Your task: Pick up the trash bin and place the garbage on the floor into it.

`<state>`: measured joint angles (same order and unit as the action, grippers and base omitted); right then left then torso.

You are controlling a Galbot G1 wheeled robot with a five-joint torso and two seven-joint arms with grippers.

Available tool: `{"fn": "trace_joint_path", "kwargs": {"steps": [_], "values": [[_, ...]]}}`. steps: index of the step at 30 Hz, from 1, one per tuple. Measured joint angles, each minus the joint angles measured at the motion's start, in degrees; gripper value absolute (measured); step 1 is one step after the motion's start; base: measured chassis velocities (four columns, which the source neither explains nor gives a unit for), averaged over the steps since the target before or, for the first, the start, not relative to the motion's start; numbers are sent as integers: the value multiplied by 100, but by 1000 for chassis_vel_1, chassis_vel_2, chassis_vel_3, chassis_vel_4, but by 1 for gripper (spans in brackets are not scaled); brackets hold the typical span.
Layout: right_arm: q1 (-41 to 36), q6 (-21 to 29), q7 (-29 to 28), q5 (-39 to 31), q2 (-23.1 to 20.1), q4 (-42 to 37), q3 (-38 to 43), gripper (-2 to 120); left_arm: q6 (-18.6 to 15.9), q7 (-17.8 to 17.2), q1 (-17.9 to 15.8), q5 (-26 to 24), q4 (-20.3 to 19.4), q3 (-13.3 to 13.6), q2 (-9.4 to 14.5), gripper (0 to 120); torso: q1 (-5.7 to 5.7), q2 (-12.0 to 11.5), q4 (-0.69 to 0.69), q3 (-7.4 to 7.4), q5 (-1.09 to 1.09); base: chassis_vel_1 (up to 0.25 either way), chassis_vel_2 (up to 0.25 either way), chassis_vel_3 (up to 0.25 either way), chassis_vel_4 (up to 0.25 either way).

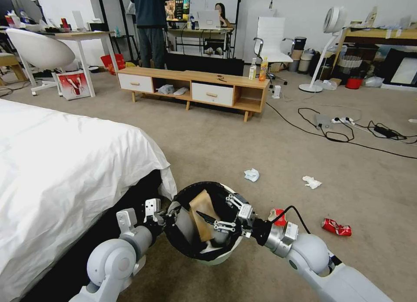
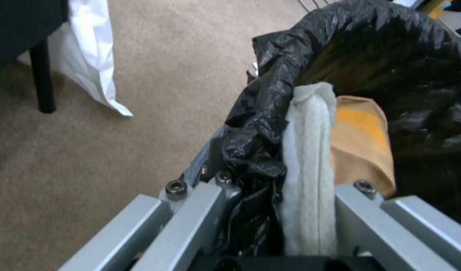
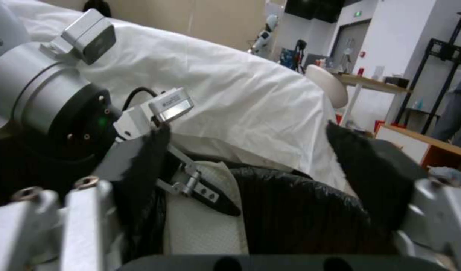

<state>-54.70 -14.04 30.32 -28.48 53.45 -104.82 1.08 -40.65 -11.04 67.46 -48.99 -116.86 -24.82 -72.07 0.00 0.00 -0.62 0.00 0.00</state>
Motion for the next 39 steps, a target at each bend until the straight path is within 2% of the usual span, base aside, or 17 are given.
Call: {"fn": "trace_joint_path", "kwargs": {"steps": [2,5,15,23,25,26,27,28,29,30,31,32,34,35,37,38,39], "values": [[4,82,-50,-95,-18,-57,-36,95,2,0,-1,0,-4,-8,2,7,0,0,0,0,0,0,0,0,0],[10,319,-100,-193,-49,-150,-47,99,9,-1,-1,10,-3,-9,-9,7,0,0,-1,0,-1,0,0,0,0],[88,509,-302,-331,-20,-207,-39,100,22,0,47,9,-49,-54,-21,7,0,0,0,0,0,0,0,0,0],[87,418,-364,-410,27,-345,464,100,22,-2,74,-32,-75,-154,-46,7,0,0,-1,0,0,0,0,0,0],[67,446,-662,-432,35,-495,805,100,22,-8,82,-47,-112,-201,-46,7,0,0,0,0,0,0,0,0,0],[50,597,-1015,-404,28,-626,1023,100,22,-17,86,-62,-150,-242,-47,7,0,0,0,0,0,0,0,0,0],[50,597,-1015,-404,28,-626,1023,100,22,-17,86,-62,-150,-242,-47,7,0,0,0,0,0,0,0,0,0],[38,931,-1562,-355,10,-788,1242,100,22,-37,96,-76,-209,-306,-53,7,0,0,-2,0,0,0,0,0,0],[38,931,-1562,-355,10,-788,1242,100,22,-37,96,-76,-209,-306,-53,7,0,0,-2,0,0,0,0,0,0],[36,1201,-1983,-345,8,-894,1350,100,22,-58,110,-85,-262,-348,-59,7,0,0,-2,0,-1,0,0,0,0],[-3,1773,-2898,-382,17,-1096,1539,100,19,-89,128,-92,-356,-427,-71,7,0,0,2,0,0,0,0,0,0],[-3,1773,-2898,-382,17,-1096,1539,100,19,-89,128,-92,-356,-427,-71,7,0,0,2,0,0,0,0,0,0],[-195,2641,-4161,-465,70,-1313,1884,100,16,-107,129,-94,-462,-497,-79,7,0,0,0,0,0,0,0,0,0],[-195,2641,-4161,-465,70,-1313,1884,100,16,-107,129,-94,-462,-497,-79,7,0,0,0,0,0,0,0,0,0],[-539,3258,-5067,-546,135,-1424,2120,100,14,-107,131,-101,-517,-515,-92,7,0,0,-2,0,2,0,0,0,0],[-695,3415,-5312,-577,155,-1470,2186,100,14,-107,131,-101,-528,-518,-95,7,0,0,-1,0,1,0,0,0,0],[-695,3415,-5312,-577,155,-1470,2186,100,14,-107,131,-101,-528,-518,-95,7,0,0,-1,0,1,0,0,0,0]]}}
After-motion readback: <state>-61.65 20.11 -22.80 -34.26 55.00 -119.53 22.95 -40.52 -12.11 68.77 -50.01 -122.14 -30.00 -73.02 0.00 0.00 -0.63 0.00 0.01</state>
